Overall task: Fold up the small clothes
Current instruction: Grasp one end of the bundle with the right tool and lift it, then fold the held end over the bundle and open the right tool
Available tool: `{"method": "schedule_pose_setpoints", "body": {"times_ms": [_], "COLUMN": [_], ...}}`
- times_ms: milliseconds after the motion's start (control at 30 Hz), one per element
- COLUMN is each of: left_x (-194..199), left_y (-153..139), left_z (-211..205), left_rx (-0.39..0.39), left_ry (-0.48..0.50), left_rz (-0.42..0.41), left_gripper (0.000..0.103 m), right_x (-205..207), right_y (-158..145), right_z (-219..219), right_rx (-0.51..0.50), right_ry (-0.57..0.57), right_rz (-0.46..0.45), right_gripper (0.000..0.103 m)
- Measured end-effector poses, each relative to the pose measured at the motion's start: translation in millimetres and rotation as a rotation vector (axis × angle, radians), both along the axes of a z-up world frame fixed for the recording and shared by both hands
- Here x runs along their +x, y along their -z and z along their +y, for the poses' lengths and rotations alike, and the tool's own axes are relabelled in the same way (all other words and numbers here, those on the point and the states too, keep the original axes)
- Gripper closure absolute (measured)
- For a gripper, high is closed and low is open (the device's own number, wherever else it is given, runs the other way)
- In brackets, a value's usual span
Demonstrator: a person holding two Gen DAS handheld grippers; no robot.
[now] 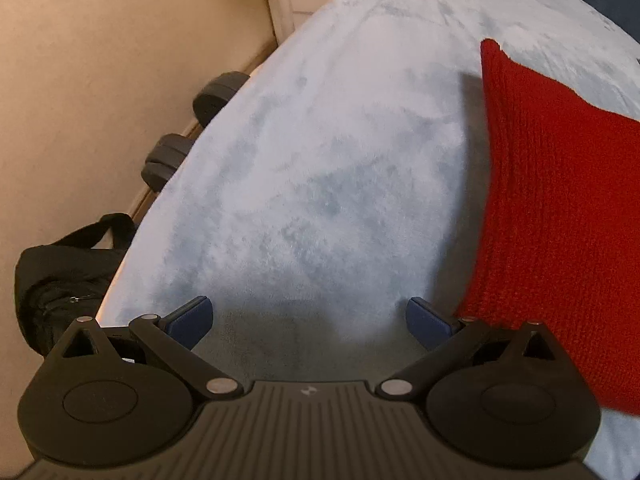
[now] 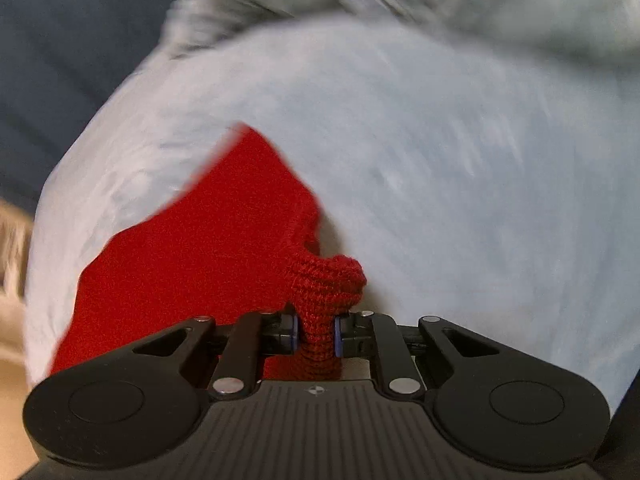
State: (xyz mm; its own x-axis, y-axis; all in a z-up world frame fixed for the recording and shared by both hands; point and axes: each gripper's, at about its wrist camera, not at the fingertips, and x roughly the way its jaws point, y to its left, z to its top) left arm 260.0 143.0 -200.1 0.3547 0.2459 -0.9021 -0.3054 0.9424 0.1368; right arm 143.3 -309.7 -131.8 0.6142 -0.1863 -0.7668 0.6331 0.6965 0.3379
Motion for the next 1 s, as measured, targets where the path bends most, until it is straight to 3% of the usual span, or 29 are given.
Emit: {"method": "schedule_pose_setpoints", "body": {"times_ms": [100,200,300,400,467,533,633,800,900,1000], "left_x": [-6,-18,-29,-32,-34,-38,-41,-41,-43,-46], "left_y": [-3,-9,-15,-13,-12,-13,-14,-15,-27,-45], "left_z": [11,28,43,58,65,70,73,70,61,48], "left_rx": [-0.083,-0.150,-0.185,-0.182,-0.192,-0.203,-0.207,-0.268,-0.292,-0.314], "left_ry": [-0.008,-0.043,-0.071,-0.086,-0.091,-0.092,-0.079,-0.072,-0.035,0.009], "left_rz": [-0.008,-0.030,-0.055,-0.047,-0.037,-0.035,-0.041,-0.051,-0.085,-0.127], "left_gripper": [0.000,0.000,0.000,0.000,0.000,0.000,0.000,0.000,0.000,0.000], "right_x": [29,43,35,17,10,5,2,-12,-20,-19], "right_y": [-58,-81,-69,-23,17,33,26,14,9,-9], "right_z": [82,180,283,357,384,390,384,379,371,344], "right_rx": [-0.281,-0.489,-0.639,-0.707,-0.717,-0.724,-0.690,-0.537,-0.474,-0.315], "right_ry": [-0.251,-0.522,-0.811,-1.106,-1.242,-1.222,-1.203,-1.326,-1.353,-1.339], "right_rz": [-0.123,-0.210,-0.272,-0.237,-0.122,-0.098,-0.122,-0.151,-0.162,-0.161], "right_gripper": [0.089,0.089,0.089,0.088,0.088,0.087,0.083,0.050,0.049,0.052]}}
